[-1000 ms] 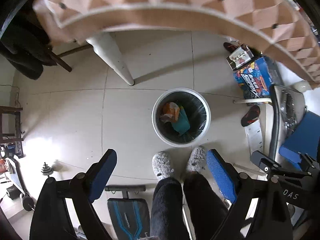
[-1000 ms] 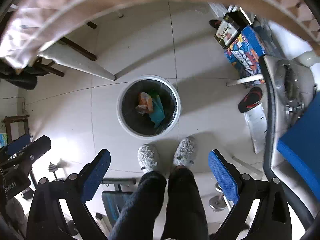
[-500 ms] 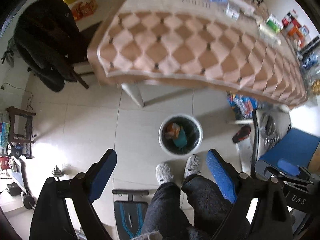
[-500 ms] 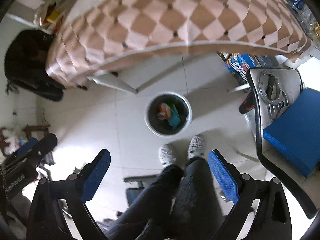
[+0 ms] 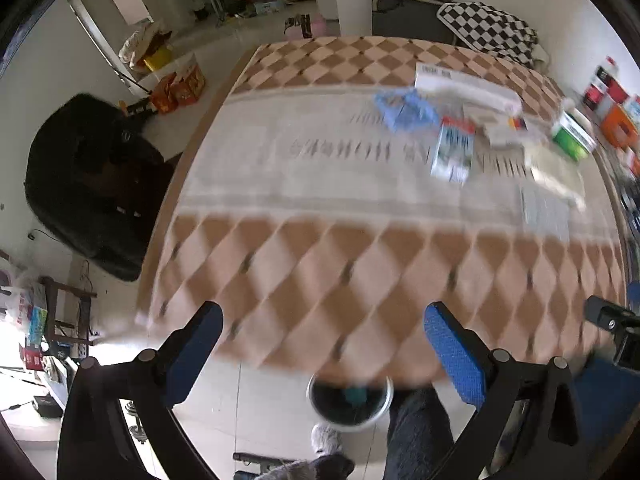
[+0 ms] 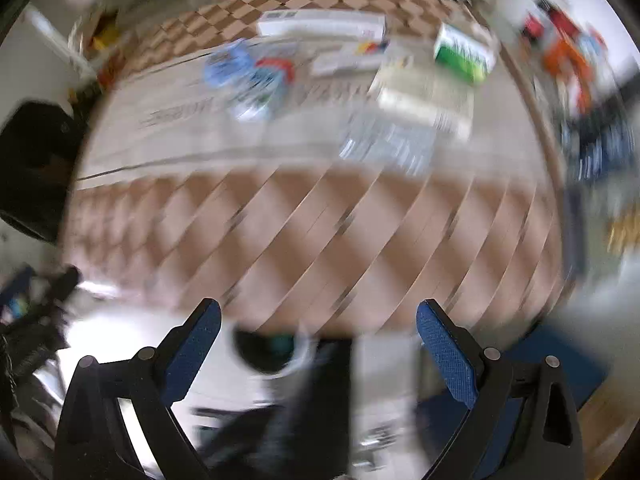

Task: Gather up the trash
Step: 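Grasp the Perfectlands milk carton with left tool while right tool grasps white medicine box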

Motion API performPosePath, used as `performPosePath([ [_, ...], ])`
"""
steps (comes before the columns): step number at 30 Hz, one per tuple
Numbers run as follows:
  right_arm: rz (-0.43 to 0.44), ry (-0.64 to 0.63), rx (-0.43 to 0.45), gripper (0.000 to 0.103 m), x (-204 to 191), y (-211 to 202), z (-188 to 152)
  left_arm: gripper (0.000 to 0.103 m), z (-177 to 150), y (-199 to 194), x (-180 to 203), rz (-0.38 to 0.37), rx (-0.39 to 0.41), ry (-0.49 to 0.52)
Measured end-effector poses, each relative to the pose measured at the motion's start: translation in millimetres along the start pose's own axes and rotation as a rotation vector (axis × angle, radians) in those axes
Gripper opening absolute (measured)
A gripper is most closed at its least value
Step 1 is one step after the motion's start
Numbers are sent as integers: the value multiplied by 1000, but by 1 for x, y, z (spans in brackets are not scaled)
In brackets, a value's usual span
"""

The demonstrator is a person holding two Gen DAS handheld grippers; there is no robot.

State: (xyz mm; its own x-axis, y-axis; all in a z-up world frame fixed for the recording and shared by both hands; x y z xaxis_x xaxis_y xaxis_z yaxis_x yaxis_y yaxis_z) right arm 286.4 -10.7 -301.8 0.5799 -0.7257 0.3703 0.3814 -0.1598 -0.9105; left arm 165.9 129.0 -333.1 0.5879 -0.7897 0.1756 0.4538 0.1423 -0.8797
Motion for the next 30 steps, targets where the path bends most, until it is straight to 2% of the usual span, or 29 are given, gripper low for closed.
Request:
performPosePath([
  [1,-37,-70,-12,99,10,16,31,103,14,10,11,6,-2,-8],
  [4,-126,-214,-52,99,35,59,95,103,61,52,42,22,-46,-27],
  [7,-181,-385,-111,99,43,105,141,103,89,85,68,38,-90,-7],
  [11,-230,-593,-162,99,38,155,174,103,116,131,91,49,-166,30],
  [14,-188,-679,-223,99,33,181,182,103,127,155,96,33,-221,47],
  [17,-122,-693,-237,99,33,194,190,102,136,170,98,15,-254,76],
  [18,-94,-679,-246,99,35,196,192,102,138,175,99,3,-268,86],
  [21,-3,-533,-260,96,51,196,201,102,144,187,104,-37,-304,111],
  [23,55,-354,-326,95,69,199,202,102,148,193,107,-56,-321,126],
  [25,109,-162,-388,95,87,202,200,92,149,198,110,-64,-339,140],
  [27,214,59,-471,96,106,206,194,70,149,201,112,-64,-355,144],
  [28,277,129,-504,96,110,206,191,65,149,203,111,-61,-361,139],
  [29,304,145,-499,97,111,204,191,55,147,202,110,-69,-366,127],
  [30,301,127,-455,97,112,199,193,52,146,204,113,-76,-368,115],
])
Point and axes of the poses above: each gripper's, at about its wrist camera, not at the fingertips, and y roughly the way its jaws point, x to its right, z to its top, the point moved 5 cm from there along y, roughly the way its jaws point, and after that the axes turned 15 degrees about -z, right-handed, at the moved point
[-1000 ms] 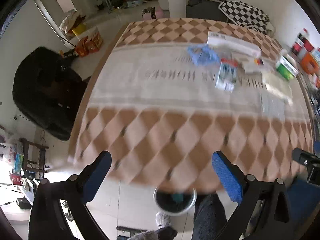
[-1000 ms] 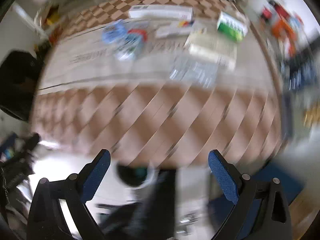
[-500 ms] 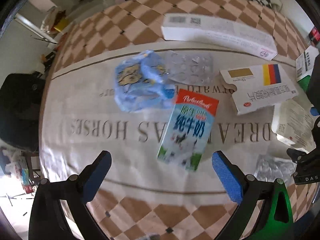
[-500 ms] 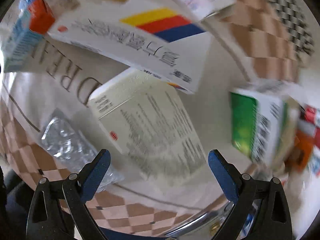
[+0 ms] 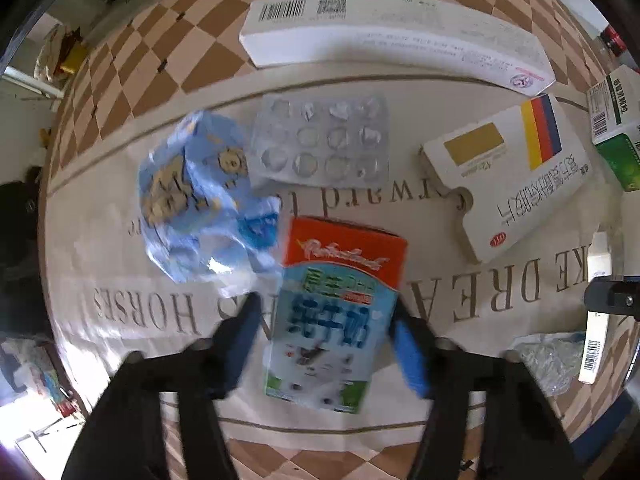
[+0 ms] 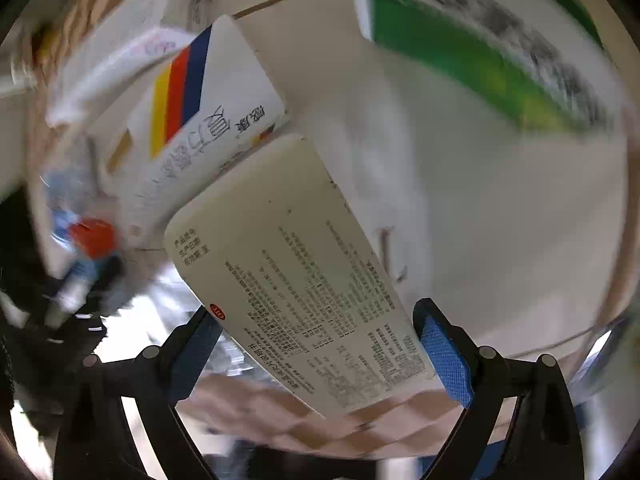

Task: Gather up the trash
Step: 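Grasp the Perfectlands milk carton with left tool while right tool grasps white medicine box, then carry carton and box over the bin and open both tools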

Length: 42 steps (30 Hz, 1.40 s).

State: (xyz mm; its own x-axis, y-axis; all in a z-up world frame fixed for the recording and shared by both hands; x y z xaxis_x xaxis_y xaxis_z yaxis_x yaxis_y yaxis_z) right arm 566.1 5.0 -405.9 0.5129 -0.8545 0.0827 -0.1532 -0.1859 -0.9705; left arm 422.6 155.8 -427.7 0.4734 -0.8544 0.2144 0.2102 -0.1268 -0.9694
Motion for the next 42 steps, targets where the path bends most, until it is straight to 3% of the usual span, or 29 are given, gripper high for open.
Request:
performPosePath([
  [4,-157,-126,145,97,-10,-12,1,51,-17,-2,-4,-36,3,-71],
  [9,-260,-223,170,98,-28,0,4,51,-39,-1,-9,-78,4,-144],
  [11,-292,-223,185,94,-32,-2,4,51,-42,-1,-9,-75,15,-152],
  [13,-338,-210,214,77,-40,-9,-4,50,-43,-3,-7,-70,21,-148],
  [16,-283,-163,230,77,-47,-23,-19,50,-47,-14,-6,-58,51,-131],
  [22,-228,-79,357,77,-54,-71,-49,50,-61,-61,3,-45,139,-109],
  [26,-171,-3,471,77,-68,-96,-89,50,-86,-99,3,-59,217,-106],
  [28,-141,28,496,76,-66,-95,-107,50,-99,-119,0,-65,258,-94],
  [34,-31,87,528,76,-90,-73,-206,50,-165,-169,-26,-88,357,-32],
  [38,6,134,532,76,-113,-48,-286,50,-221,-174,-53,-137,377,1],
  [42,36,200,488,77,-134,-7,-368,50,-292,-164,-80,-219,334,-15],
])
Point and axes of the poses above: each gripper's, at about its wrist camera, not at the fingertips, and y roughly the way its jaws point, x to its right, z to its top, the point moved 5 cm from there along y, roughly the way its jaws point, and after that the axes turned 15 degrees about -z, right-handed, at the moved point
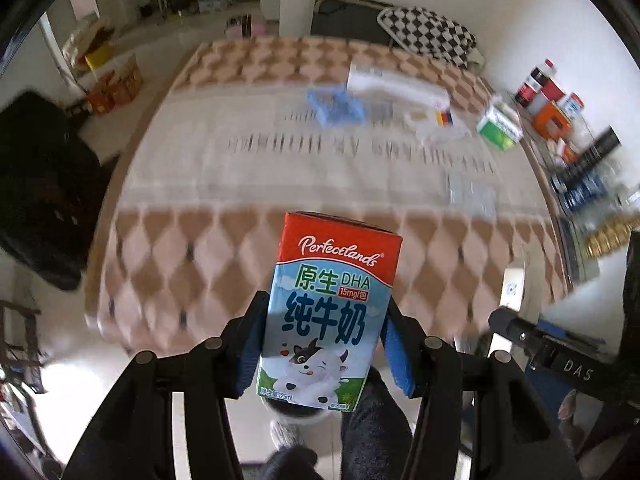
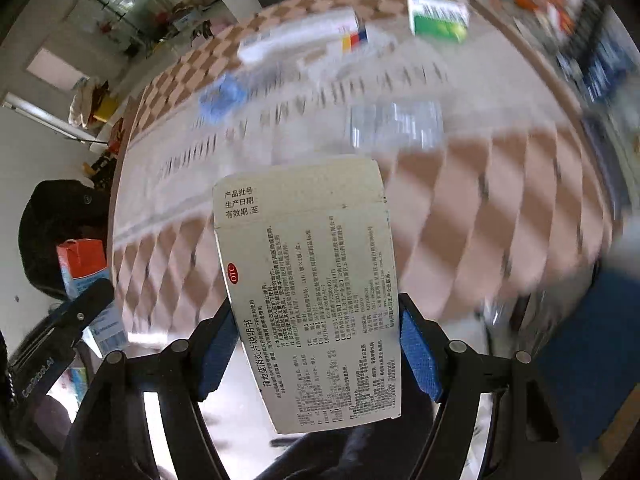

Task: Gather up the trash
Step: 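Carry carton and box over the bin and open both tools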

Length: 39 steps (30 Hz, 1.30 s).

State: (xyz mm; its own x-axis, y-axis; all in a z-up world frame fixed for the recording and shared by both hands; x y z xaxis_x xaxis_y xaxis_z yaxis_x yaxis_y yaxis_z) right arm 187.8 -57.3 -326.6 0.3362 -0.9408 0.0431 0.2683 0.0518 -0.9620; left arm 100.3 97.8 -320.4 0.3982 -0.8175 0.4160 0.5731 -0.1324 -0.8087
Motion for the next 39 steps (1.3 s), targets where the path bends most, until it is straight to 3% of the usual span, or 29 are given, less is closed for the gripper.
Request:
performPosePath([
  [6,-12,47,-191,76,0,63,-130,50,-101,27,-48,-74,-160,-117],
  [11,-42,61,-309,77,-1,159,-188,50,-164,97,-89,-82,-276,-177],
  [19,-57,83,-404,77,-1,339,-237,50,-247,280,-163,-126,-440,-302],
  [23,-32,100,-434,77,-1,411,-248,51,-275,339,-183,-145,-472,-326],
  [25,-25,99,-443,77,-3,439,-252,51,-286,352,-191,-144,-480,-331],
  [26,-14,103,-448,77,-4,450,-254,58,-290,359,-194,-141,-483,-335],
  [27,-5,106,-452,77,-5,456,-254,72,-292,364,-198,-137,-483,-341],
  [30,54,112,-475,78,-11,477,-259,90,-297,365,-206,-139,-473,-364],
  [32,80,96,-485,84,-17,481,-261,91,-300,360,-210,-112,-469,-361],
  [33,83,86,-479,98,-20,480,-261,92,-300,355,-211,-91,-461,-351],
  [34,81,74,-468,103,-22,477,-261,92,-299,349,-210,-66,-445,-334],
  [39,21,5,-419,103,-28,450,-254,92,-290,308,-209,91,-369,-222],
])
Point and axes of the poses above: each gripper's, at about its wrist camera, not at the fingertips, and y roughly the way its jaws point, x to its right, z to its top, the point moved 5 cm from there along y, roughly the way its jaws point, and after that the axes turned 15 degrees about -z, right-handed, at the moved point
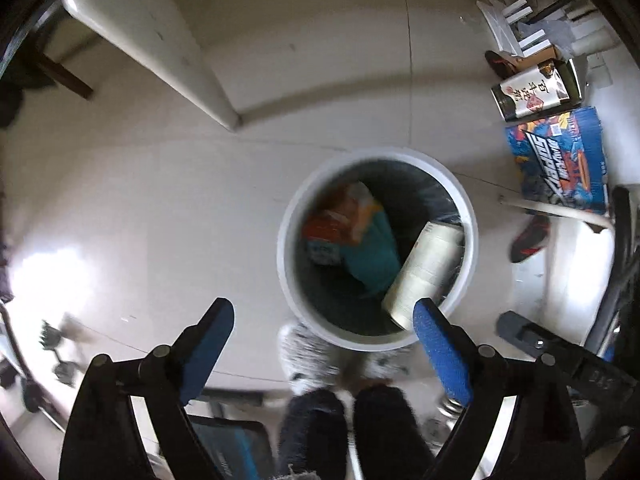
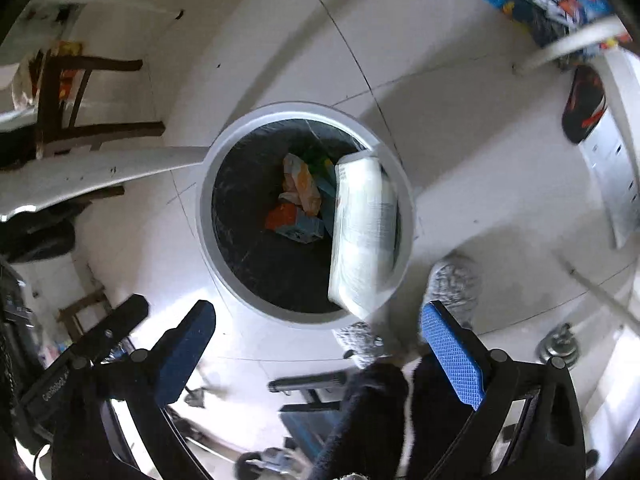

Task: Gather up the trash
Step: 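Carry carton and box over the bin and open both tools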

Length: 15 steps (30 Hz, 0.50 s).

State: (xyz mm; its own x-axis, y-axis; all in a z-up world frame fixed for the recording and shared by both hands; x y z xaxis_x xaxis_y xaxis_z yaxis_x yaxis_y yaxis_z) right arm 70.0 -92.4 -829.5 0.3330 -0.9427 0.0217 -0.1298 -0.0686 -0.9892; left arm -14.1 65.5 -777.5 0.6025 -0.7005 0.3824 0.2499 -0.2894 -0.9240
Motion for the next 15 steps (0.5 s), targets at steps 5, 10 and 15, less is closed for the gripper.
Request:
performPosePath([
  [5,-168,-67,78,103,-1,-46,-20,92,-12,-44,10,58,35,36],
  [10,-246,-102,125,103,1,-97,-40,92,-27,-92,28,71,57,58],
  [15,-261,-121,158,103,9,-153,-63,92,-40,-134,46,66,70,64],
])
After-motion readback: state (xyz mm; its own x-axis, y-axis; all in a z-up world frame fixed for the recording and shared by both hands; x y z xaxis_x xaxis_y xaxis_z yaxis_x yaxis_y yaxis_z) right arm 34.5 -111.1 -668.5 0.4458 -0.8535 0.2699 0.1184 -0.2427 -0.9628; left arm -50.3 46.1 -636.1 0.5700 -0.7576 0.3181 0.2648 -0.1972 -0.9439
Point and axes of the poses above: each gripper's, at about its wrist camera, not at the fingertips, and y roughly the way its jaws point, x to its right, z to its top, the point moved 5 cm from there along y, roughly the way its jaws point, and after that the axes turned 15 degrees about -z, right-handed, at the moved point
